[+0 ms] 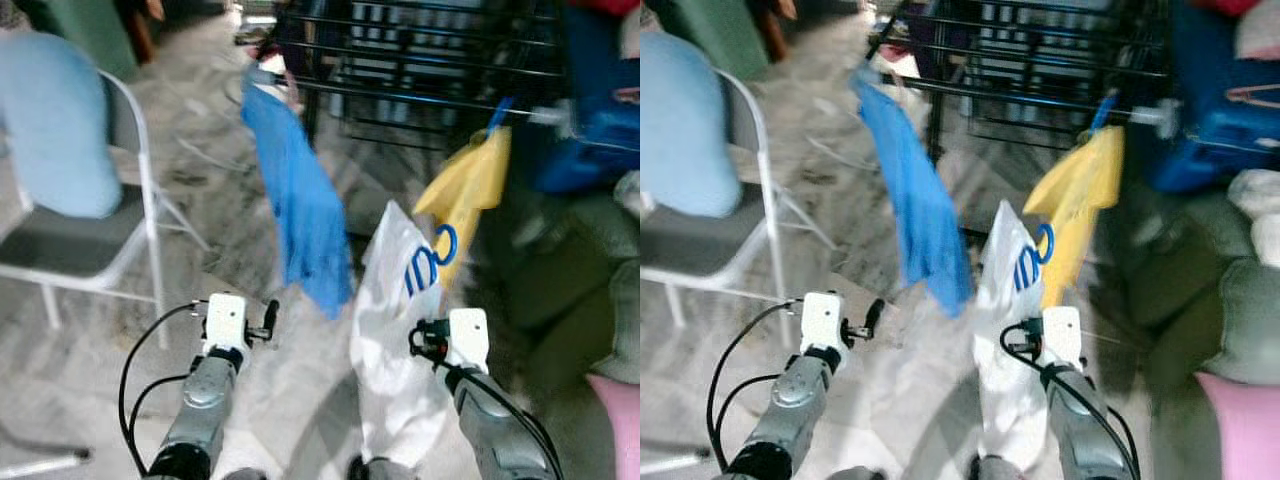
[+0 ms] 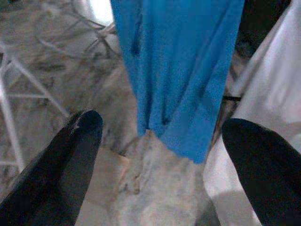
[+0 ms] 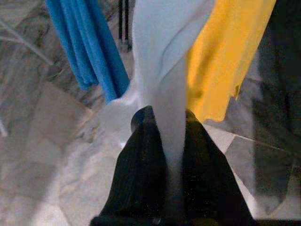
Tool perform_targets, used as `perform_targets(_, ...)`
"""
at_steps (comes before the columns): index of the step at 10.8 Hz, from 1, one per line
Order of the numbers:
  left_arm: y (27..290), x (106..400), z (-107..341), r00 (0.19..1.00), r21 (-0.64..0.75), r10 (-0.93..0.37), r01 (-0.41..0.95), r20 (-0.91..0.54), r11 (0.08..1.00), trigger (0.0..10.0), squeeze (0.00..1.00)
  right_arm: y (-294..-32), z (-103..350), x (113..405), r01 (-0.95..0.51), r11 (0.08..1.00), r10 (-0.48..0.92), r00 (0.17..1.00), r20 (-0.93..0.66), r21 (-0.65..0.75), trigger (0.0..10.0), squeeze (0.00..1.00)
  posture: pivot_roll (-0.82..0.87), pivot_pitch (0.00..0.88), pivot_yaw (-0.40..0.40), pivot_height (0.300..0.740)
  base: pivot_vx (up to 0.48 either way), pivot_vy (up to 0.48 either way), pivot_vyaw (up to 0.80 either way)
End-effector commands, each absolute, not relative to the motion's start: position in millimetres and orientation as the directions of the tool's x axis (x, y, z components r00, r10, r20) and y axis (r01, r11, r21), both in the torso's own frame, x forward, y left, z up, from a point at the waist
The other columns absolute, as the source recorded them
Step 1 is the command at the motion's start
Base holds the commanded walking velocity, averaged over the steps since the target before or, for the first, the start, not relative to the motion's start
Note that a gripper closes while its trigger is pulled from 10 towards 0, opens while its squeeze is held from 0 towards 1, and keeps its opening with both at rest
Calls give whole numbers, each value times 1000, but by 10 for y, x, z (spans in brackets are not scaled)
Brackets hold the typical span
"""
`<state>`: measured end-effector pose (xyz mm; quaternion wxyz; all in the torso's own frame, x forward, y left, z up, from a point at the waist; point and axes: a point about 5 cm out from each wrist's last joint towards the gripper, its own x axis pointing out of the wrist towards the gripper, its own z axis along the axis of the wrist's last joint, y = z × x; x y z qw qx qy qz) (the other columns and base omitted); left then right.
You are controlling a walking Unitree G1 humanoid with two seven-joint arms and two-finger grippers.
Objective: Hang hanger
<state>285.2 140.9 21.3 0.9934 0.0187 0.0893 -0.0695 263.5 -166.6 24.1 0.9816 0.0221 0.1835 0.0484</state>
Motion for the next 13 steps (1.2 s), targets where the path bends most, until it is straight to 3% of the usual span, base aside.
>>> perform_targets(1,1537,2793,163,974,48,-97,109,-204,993,10000,0,-1555,314,2681,-136,988,150,936,-317,67,10000,0,-15,167,20,740,0,0,800)
perform_targets(6,1499,2848,208,969,69,-135,152,-209,986,10000,0,-1576,267,2592,-89,992,112,941,-320,86,10000,0,-38,174,50,740,0,0,800)
perform_targets(9,1508,2854,204,964,73,-146,165,-221,984,10000,0,-1635,493,2641,-36,997,48,983,-177,73,10000,0,-53,179,64,740,-175,0,0)
perform_targets(13,1520,2873,212,965,64,-131,149,-225,987,10000,0,-1688,482,2630,-17,998,27,984,-178,52,10000,0,-47,182,59,740,-366,0,0)
